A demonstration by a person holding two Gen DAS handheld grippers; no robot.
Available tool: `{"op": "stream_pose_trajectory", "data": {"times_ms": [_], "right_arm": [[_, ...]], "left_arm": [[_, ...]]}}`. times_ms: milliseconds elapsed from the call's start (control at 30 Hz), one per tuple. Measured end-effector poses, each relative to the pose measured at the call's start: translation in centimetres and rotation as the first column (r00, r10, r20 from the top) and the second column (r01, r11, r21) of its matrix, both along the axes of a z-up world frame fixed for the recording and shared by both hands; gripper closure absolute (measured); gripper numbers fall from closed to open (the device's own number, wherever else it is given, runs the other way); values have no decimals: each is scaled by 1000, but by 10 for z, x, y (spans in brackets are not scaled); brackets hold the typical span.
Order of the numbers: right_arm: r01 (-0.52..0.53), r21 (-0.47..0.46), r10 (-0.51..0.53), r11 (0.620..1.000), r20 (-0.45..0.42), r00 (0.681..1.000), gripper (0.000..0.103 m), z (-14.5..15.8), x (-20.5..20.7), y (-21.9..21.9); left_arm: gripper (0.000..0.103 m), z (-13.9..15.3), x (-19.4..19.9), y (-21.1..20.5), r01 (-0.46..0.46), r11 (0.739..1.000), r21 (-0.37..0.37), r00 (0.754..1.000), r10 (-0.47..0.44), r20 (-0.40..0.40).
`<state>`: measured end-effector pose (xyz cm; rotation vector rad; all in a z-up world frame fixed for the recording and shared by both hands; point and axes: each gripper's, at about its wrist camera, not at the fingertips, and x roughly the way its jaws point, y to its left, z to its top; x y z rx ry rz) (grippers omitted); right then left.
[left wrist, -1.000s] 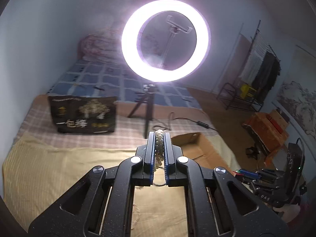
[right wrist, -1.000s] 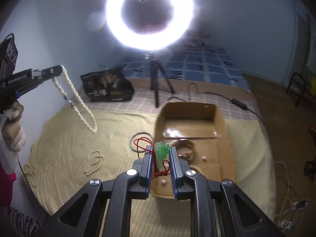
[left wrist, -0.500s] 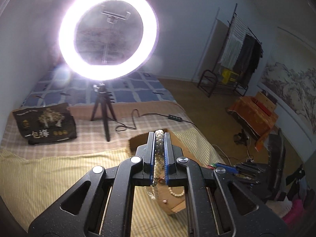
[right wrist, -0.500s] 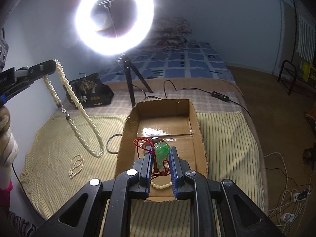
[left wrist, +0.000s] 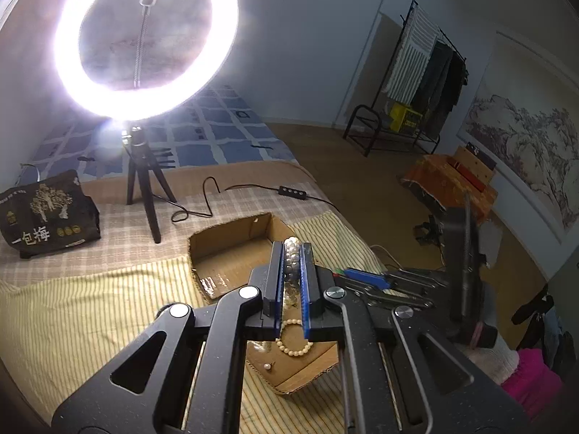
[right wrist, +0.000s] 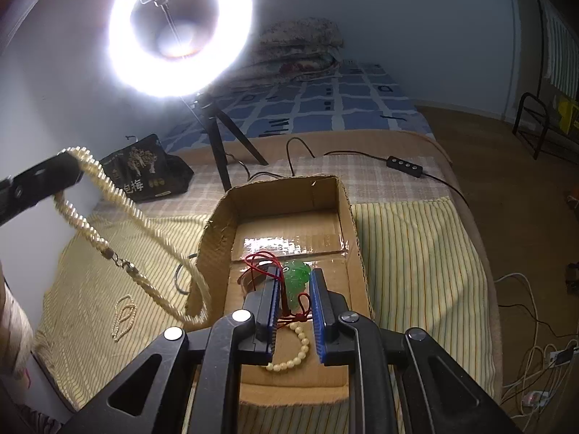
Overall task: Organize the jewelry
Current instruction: 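Carry the pearl necklace and jade pendant with both tools over the cardboard box, then open both tools to drop the necklace and pendant into the box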
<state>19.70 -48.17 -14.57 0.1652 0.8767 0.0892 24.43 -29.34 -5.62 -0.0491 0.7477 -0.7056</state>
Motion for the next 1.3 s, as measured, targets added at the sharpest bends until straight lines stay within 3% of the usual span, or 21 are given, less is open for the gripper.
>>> {"op": "stream_pose_trajectory", "data": {"times_ms": [367,800,1167,1300], "right_arm": [[21,10,-21,1000,-40,999,88,-20,32,-10],[46,18,-44,999,-92,995,88,-42,86,-11],[44,-14,-45,999,-129,991,88,-61,105,-1],[48,-11,-49,999,-125,991,76,-62,106,-1]], "left_arm": [[98,-16,-7,-16,39,999,22,999,-39,-23],[98,-61,2,-11,34,997,63,995,-28,-93],[98,-101,7,-17,61,991,117,988,-44,-148],[98,-105,8,-18,67,990,125,987,-47,-157]]}}
